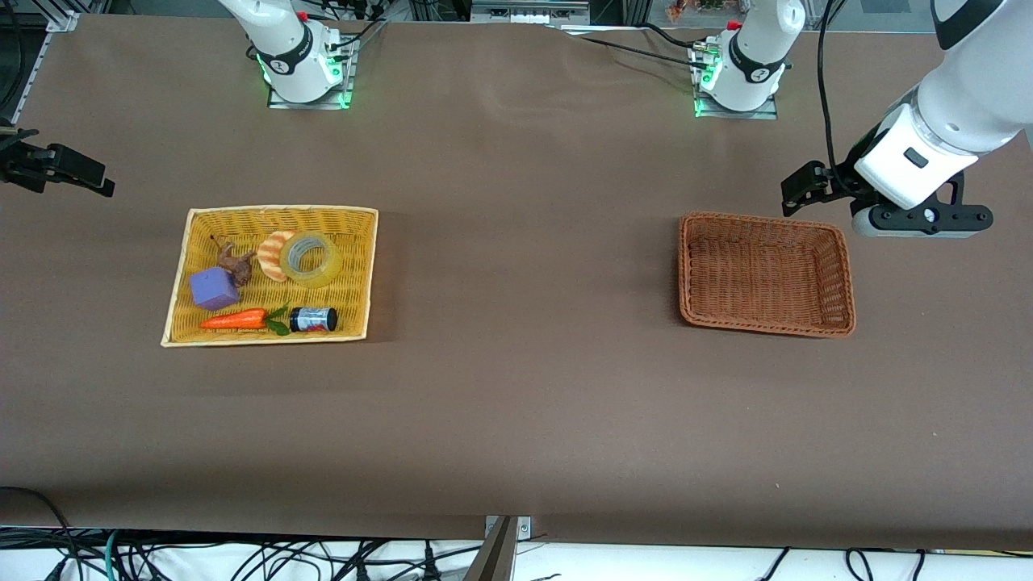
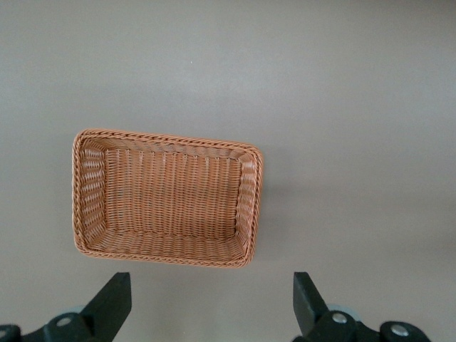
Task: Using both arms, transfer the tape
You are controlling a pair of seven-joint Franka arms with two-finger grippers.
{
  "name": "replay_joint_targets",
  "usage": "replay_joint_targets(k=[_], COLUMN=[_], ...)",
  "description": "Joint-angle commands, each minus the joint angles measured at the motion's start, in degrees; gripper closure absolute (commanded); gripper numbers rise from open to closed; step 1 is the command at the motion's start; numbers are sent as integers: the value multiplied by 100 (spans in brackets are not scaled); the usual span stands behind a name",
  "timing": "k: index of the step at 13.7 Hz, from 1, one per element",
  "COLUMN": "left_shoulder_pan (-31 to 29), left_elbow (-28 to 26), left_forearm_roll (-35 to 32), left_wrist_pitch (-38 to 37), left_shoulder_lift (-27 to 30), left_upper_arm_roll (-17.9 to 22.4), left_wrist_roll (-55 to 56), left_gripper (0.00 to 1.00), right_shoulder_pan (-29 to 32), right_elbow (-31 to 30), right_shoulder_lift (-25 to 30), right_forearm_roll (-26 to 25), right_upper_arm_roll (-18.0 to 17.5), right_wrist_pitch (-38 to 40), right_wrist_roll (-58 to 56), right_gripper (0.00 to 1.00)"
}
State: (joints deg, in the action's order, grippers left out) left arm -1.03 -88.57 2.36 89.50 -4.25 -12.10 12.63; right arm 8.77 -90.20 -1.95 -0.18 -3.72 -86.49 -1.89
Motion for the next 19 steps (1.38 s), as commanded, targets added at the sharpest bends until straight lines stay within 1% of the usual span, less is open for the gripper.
replay_joint_targets(k=[1, 5, 7, 9, 12, 14, 16, 17, 19], left_shoulder_pan=[6, 6, 6, 6, 6, 6, 6, 6, 6], left_elbow=[-3, -3, -3, -3, -3, -3, -3, -3, -3], left_forearm_roll=[-157, -157, -149, -149, -149, -157, -149, -157, -157], left_wrist_pitch=[-64, -64, -64, -64, -64, -64, -64, -64, -64], left_shoulder_lift=[73, 73, 73, 73, 73, 73, 73, 73, 65], left_upper_arm_roll=[-21, -21, -12, -12, -12, -12, -12, -12, -12], left_wrist_roll=[-33, -33, -33, -33, -33, -33, -33, -33, -33], left_gripper=[0, 0, 0, 0, 0, 0, 0, 0, 0], right_shoulder_pan=[46, 46, 46, -6, -42, -252, -261, -270, -261], right_elbow=[152, 187, 187, 178, -14, -767, -1436, -1857, -2648], right_shoulder_lift=[-69, -69, -304, -350, -587, -422, -394, -403, -394], right_forearm_roll=[27, 10, 62, 10, 80, 97, 106, 106, 106], right_upper_arm_roll=[-24, -24, -24, -50, -103, -251, -602, -726, -1086], right_wrist_pitch=[54, 45, 36, 10, -200, -970, -1709, -2209, -3185], right_wrist_roll=[-4, 5, 5, -4, 13, 223, 705, 951, 1461], right_gripper=[0, 0, 0, 0, 0, 0, 0, 0, 0])
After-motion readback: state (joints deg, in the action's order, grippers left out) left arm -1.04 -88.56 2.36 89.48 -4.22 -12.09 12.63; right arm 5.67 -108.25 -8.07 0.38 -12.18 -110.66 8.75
